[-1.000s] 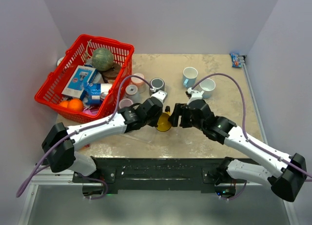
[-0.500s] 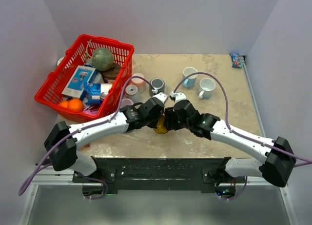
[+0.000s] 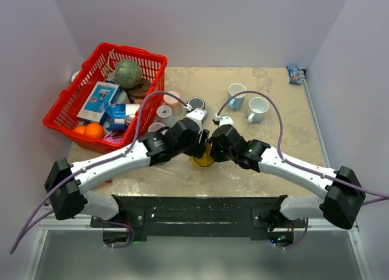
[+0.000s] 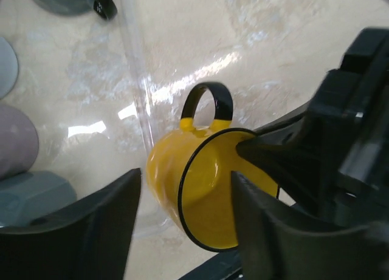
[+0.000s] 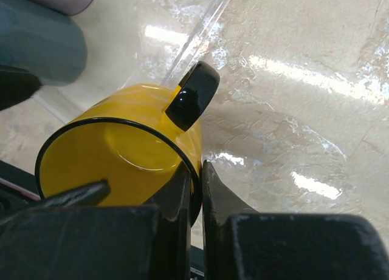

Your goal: Turn the mug right side up

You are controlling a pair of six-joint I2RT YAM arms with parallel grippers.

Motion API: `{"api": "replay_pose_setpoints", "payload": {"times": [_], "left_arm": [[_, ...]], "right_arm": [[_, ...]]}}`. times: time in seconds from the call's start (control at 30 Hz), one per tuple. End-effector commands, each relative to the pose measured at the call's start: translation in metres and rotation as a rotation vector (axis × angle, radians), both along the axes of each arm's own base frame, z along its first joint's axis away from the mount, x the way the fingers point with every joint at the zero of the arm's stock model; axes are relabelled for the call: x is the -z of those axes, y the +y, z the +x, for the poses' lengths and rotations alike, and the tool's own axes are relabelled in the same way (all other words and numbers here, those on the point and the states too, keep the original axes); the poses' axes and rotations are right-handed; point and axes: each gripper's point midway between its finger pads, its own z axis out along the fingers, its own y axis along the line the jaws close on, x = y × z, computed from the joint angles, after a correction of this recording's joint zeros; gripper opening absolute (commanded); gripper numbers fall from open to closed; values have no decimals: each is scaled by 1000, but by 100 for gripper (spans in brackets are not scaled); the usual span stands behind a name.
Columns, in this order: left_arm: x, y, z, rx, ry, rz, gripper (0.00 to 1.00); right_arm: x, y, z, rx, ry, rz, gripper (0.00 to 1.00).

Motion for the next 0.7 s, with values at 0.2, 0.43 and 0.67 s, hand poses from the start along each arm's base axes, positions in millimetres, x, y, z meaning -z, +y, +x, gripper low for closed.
{"api": "replay_pose_setpoints", "payload": {"times": [0.2, 0.43, 0.67], "left_arm": [[-70, 23, 9, -131, -171, -187, 88], [-77, 48, 3, -187, -209, -211, 90], [-74, 61, 2, -213, -228, -189, 91]], "right_arm": [[-40, -48, 27, 400, -58, 111, 0], [-21, -149, 33, 819, -14, 88, 0], [-30, -228, 33, 1216, -65, 47, 0]]}}
